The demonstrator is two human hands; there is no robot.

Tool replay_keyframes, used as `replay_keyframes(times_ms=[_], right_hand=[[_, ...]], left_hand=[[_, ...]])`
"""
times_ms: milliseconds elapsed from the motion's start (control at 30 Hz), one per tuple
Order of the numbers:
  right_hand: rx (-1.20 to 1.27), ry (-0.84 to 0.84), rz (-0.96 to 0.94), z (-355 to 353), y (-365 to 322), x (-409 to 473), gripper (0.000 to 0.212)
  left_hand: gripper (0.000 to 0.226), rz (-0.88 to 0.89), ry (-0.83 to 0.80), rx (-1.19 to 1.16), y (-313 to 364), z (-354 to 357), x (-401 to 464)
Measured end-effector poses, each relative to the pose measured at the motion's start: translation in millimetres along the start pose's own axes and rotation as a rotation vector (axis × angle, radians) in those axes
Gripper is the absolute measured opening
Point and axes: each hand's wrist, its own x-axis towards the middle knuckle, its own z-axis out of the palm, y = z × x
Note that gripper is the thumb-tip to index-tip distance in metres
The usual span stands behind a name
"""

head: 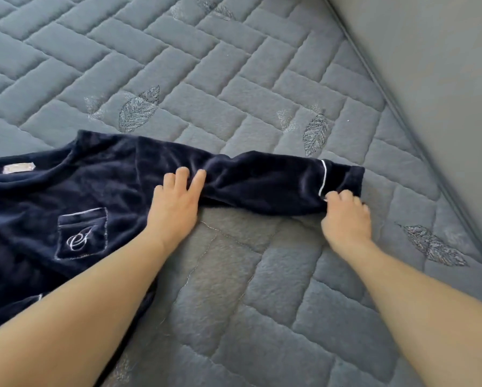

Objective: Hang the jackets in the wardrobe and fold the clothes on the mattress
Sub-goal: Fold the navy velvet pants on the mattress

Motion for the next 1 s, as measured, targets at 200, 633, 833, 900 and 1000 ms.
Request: replay_keyframes(times_ms=[200, 633, 833, 900, 1000], right_hand=[[-0.192, -0.031, 0.039, -4, 31, 19, 0.035], [0.221, -0.467, -0.137, 40, -91, -10, 0.061], [0.222, -0.433, 0.105, 20, -116, -29, 0.062], [0.336, -0.361, 0.180, 12, -142, -70, 0.068], [0.618, -0.288, 0.123, -7, -206, -166, 0.069]], left_hand=[[0.094, 0.179, -0.286, -0.119, -3, 12, -37], [0.118, 0.071, -0.667, -0.152, 5, 39, -32], [0.081, 0.050, -0.432, -0.313, -35, 3, -75], [0.068, -0.087, -0.236, -0.340, -67, -9, -110], [0.057, -0.427, 0.025, -0.304, -134, -30, -176]])
